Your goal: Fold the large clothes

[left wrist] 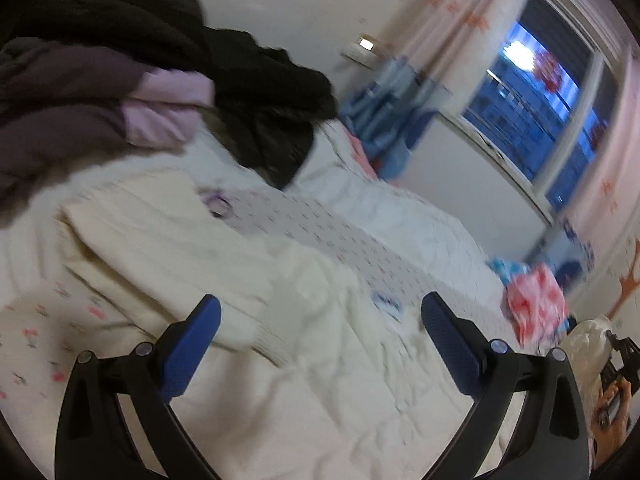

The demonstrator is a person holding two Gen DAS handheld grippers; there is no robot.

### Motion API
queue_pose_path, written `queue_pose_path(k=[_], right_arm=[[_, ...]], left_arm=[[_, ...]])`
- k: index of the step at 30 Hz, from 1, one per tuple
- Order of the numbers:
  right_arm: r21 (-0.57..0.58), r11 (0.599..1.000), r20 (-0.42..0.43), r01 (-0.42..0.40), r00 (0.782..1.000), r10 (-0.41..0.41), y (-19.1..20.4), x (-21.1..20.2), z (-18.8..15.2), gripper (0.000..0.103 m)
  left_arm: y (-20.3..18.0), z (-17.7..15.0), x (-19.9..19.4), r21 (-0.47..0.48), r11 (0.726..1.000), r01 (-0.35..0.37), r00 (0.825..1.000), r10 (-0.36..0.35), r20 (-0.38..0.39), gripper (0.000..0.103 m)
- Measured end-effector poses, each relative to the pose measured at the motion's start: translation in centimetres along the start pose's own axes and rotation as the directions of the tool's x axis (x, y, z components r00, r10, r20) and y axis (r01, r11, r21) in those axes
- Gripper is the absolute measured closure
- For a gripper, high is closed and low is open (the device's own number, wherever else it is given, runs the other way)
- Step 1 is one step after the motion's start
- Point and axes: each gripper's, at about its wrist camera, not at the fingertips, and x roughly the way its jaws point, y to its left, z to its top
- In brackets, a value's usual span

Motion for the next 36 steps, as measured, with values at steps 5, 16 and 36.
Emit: queue_pose_path(k=[5,16,36], right_arm=[[-0.069,0.992,-0.142,-0.105,0.985,0.095,8.9,6.3,-6.9,0.086],[-0.122,0.957,-0.42,-0.264,0.887,0.191,20.0,16.7,-25.8,0.086],[0.004,0.977,-0.768,-0.214,0.625,0.14,12.7,23.8,-50.7,0.041]], left_arm=[[3.9,2.1,-1.5,-0.132,0.991,-0.015,1.0,0.018,0.02,0.007],[6.9,4.3,-3.6,-0.17,0.985,-0.012,0.999,0.018,0.039,0.007],[9.2,5.1,-3.4,-0.198,0.979,-0.048,0.999,0.047,-0.014,0.007]])
